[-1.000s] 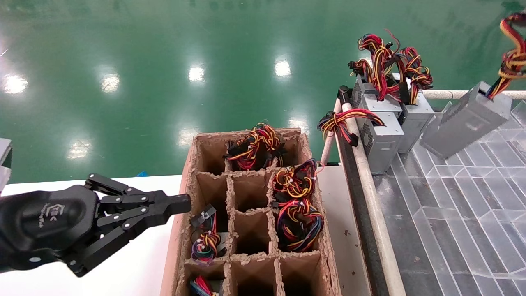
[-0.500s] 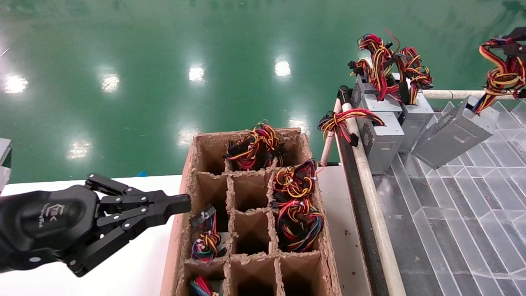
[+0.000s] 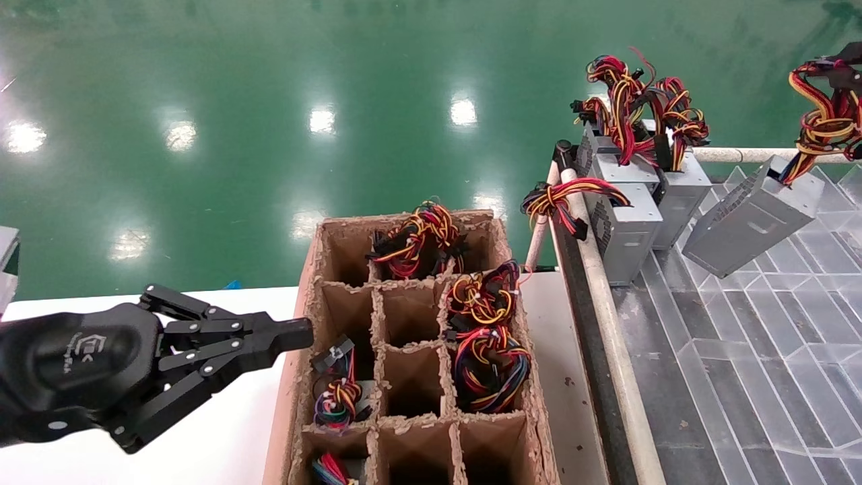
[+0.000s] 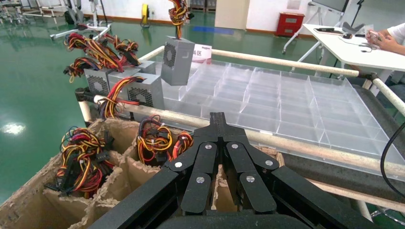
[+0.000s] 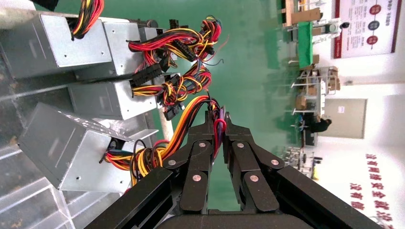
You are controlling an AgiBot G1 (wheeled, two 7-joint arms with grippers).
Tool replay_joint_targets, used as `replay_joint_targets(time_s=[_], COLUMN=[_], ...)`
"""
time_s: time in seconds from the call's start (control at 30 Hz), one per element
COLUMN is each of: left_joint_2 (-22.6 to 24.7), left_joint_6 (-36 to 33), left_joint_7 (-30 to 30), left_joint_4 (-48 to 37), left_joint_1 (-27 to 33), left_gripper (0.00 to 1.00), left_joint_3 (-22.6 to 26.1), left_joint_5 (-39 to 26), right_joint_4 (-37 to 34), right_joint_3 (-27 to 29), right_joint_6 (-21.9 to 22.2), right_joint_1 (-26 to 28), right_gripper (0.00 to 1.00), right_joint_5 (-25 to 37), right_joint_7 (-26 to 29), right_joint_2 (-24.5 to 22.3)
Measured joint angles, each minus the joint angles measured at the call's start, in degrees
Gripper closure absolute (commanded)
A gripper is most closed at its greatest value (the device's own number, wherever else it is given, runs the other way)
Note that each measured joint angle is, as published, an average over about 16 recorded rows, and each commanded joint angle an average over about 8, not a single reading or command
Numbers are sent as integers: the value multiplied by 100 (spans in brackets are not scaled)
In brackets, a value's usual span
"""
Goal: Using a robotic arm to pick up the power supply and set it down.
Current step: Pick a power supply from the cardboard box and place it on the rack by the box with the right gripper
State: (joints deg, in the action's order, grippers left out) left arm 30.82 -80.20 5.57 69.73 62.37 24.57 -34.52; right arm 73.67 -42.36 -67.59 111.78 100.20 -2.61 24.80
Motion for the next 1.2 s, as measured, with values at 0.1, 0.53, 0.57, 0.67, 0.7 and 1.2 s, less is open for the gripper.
replay_joint_targets(time_s=[0.1,0.53,0.57,0.67,0.7,1.2], left_joint_2=[0,0,0,0,0,0], left_joint_6=[0,0,0,0,0,0], left_joint_7=[0,0,0,0,0,0], left_joint_4=[0,0,0,0,0,0], left_joint_1=[0,0,0,0,0,0], left_gripper=[100,100,100,100,100,100], left_joint_3=[0,0,0,0,0,0], left_joint_5=[0,0,0,0,0,0], right_joint_4=[-225,-2239,-2401,-2858,-2997,-4428], right_joint_3=[-53,-205,-205,-200,-198,-260], right_joint_6=[-194,-1218,-1265,-1381,-1410,-1358], right_joint_1=[136,889,938,1072,1113,1464], right_gripper=[100,100,100,100,100,100], right_joint_5=[-12,-414,-446,-531,-550,-520], right_joint_7=[-596,-3956,-4160,-4699,-4854,-6111], right_joint_2=[108,824,878,1039,1092,1787])
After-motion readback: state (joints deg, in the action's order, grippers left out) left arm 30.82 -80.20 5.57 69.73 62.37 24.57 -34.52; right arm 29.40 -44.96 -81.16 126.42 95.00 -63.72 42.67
